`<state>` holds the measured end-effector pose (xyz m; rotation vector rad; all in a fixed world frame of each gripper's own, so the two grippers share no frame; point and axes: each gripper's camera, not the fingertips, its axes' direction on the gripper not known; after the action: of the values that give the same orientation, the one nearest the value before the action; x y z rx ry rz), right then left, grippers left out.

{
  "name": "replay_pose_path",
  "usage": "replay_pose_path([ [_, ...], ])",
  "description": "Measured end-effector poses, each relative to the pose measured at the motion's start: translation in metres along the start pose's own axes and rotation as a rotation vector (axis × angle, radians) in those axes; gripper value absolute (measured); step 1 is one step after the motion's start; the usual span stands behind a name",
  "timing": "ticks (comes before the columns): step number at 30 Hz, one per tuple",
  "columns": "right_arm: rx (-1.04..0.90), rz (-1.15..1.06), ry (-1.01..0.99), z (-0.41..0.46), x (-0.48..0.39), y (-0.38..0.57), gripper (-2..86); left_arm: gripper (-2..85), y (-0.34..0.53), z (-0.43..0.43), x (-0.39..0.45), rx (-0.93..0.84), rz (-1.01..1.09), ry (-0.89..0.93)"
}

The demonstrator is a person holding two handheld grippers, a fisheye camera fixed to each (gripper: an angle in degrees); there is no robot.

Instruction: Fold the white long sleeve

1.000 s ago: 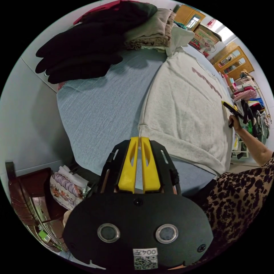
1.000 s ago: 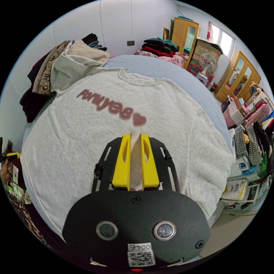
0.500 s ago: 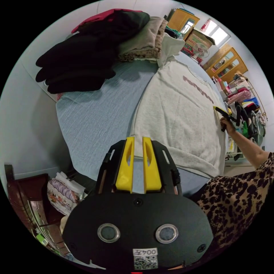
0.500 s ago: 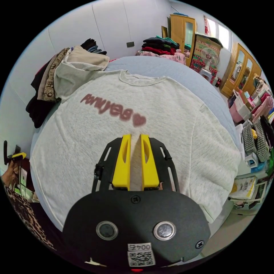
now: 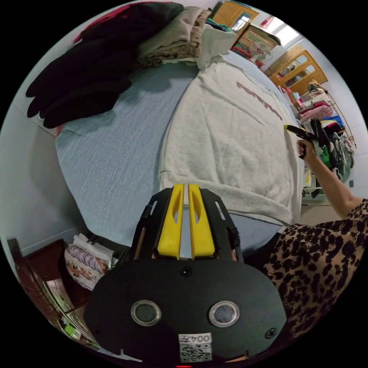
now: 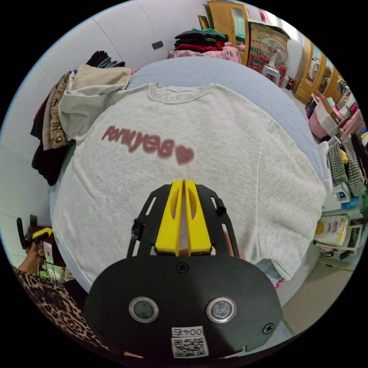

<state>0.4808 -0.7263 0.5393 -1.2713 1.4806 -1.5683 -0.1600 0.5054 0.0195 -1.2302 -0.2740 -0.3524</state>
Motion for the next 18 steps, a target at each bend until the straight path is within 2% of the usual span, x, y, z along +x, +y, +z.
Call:
replay_pose_path([
  [6,-0.031,-0.054,0.237,0.020,-0.057,-0.004,-0.6,1.0,-0.020,0.005,0.042,-0.004,0.126,-0.014],
  [10,0.014,-0.107,0.350,0.035,-0.084,0.010,-0.5,0.4,-0.027,0.016,0.059,-0.002,0.171,-0.043],
  [13,0.026,-0.116,0.365,0.040,-0.090,0.015,-0.3,0.3,-0.019,0.030,0.067,-0.043,0.225,-0.090],
  [18,0.013,-0.112,0.284,0.033,-0.100,0.013,1.5,0.3,0.003,0.019,0.071,0.011,0.267,-0.107],
])
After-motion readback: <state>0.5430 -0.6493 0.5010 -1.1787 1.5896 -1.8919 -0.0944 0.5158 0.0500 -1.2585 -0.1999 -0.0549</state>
